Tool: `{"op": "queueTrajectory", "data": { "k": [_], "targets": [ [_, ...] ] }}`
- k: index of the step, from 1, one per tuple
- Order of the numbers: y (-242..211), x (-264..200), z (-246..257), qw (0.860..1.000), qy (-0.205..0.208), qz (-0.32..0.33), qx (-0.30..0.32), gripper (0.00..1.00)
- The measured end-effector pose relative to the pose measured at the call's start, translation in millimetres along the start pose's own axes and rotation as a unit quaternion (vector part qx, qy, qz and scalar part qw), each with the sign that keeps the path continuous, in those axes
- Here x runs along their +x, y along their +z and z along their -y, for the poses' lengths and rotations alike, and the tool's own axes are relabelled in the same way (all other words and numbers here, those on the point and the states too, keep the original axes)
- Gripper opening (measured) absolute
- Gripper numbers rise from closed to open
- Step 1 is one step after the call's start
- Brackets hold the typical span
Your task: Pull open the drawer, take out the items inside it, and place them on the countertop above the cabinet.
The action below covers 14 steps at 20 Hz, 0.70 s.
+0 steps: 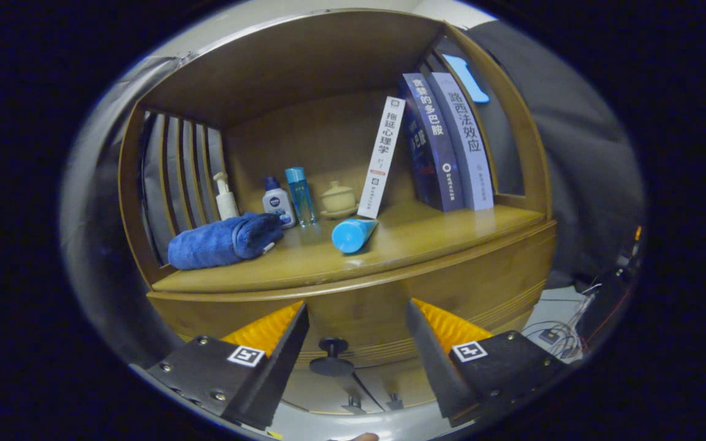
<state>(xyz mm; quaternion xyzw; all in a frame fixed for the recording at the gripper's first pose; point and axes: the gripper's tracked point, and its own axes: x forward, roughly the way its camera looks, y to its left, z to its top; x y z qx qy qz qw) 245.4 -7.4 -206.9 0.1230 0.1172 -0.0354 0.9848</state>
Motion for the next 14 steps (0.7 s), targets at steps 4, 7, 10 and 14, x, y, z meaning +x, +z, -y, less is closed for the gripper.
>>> {"op": "queueTrajectory", "data": {
  "k": [4,7,10,14],
  "targets": [
    [25.6,-26.3,-3.0,0.999,-0.012,0.031,0.0,0.95],
    [42.2,-49.5,1.0,0.999,-0.022,0.038,-0.016,0.95],
    [64.0,-80.3,12.3,0.997,-0.036,0.047,-0.047,0.95],
    [113.8,-134.1,28.1,0.99,-0.055,0.097,-0.082,0.91]
  ]
}}
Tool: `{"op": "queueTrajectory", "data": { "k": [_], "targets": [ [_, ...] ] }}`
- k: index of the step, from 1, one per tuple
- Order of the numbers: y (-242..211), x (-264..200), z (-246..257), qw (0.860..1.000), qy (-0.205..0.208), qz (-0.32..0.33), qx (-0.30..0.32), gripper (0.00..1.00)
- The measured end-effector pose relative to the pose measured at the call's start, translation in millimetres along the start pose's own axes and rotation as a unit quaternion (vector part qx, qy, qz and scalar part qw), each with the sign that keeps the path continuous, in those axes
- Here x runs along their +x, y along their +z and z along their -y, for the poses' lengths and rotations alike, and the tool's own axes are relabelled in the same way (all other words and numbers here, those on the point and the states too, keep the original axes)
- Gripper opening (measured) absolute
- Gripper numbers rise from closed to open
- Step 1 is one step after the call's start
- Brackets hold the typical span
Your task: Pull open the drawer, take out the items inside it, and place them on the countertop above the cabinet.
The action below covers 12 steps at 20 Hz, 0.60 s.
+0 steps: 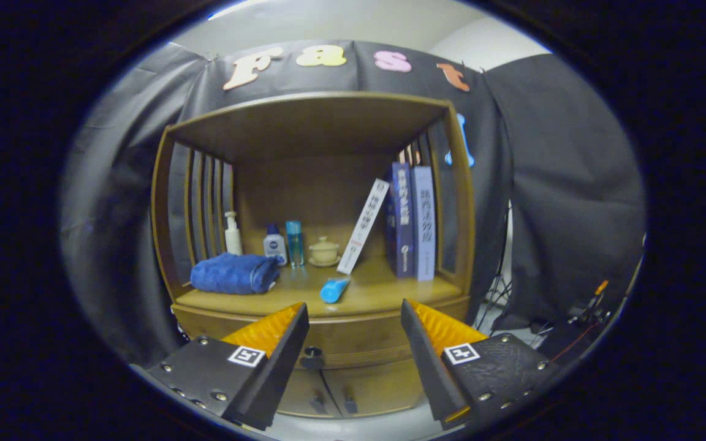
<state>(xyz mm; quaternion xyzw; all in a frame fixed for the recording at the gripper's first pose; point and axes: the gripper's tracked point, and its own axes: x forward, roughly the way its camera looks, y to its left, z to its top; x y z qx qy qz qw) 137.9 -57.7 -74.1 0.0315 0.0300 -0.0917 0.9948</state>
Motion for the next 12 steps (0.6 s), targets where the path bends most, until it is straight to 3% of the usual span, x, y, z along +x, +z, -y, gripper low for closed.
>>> {"op": "queueTrajectory", "data": {
  "k": [3,6,7,8,12],
  "targets": [
    [39.2,-34.0,32.4,0.998,-0.044,0.031,-0.038,0.85],
    [64.0,-59.6,55.6,0.995,-0.076,0.044,-0.045,0.84],
    [68.1,-68.4,63.6,0.994,-0.085,0.045,-0.042,0.8],
    [71.1,-76.7,63.9,0.995,-0.079,0.049,-0.034,0.76],
    [76.0,-98.0,44.9,0.997,0.011,0.074,0.008,0.73]
  ]
}}
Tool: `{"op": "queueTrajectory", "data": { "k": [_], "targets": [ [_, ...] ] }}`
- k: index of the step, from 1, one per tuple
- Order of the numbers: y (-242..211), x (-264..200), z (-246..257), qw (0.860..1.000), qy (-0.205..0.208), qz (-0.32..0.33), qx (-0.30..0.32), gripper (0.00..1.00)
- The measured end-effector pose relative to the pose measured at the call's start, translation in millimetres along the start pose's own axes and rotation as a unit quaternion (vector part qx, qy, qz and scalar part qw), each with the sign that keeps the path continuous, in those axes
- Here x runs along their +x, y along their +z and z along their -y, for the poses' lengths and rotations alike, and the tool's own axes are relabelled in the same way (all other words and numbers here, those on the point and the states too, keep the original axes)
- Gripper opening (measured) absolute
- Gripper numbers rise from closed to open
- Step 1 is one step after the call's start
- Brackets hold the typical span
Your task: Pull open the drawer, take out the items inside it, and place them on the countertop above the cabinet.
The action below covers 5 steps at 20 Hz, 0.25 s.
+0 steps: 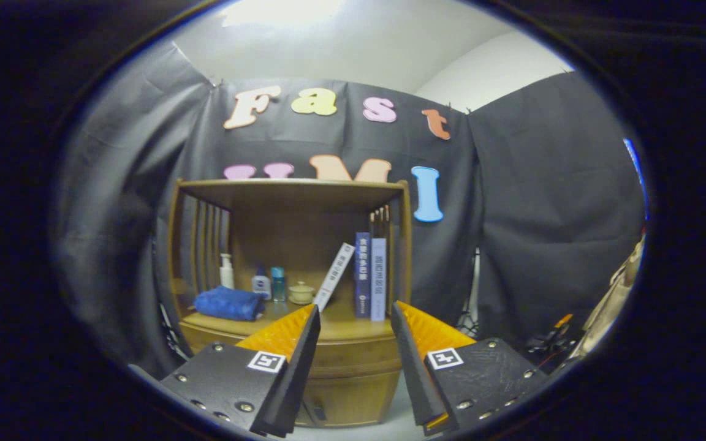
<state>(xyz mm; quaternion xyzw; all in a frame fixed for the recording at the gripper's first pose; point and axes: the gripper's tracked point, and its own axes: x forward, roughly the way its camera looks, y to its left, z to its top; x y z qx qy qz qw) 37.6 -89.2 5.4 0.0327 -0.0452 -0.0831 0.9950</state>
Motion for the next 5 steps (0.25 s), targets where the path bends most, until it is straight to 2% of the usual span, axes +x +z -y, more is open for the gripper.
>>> {"op": "queueTrajectory", "data": {
  "k": [2,5],
  "targets": [
    [-15.0,-8.5,-5.2,0.999,0.037,-0.024,0.012,0.7],
    [-27.4,-11.6,8.4,0.998,0.042,-0.047,0.008,0.69]
  ]
}}
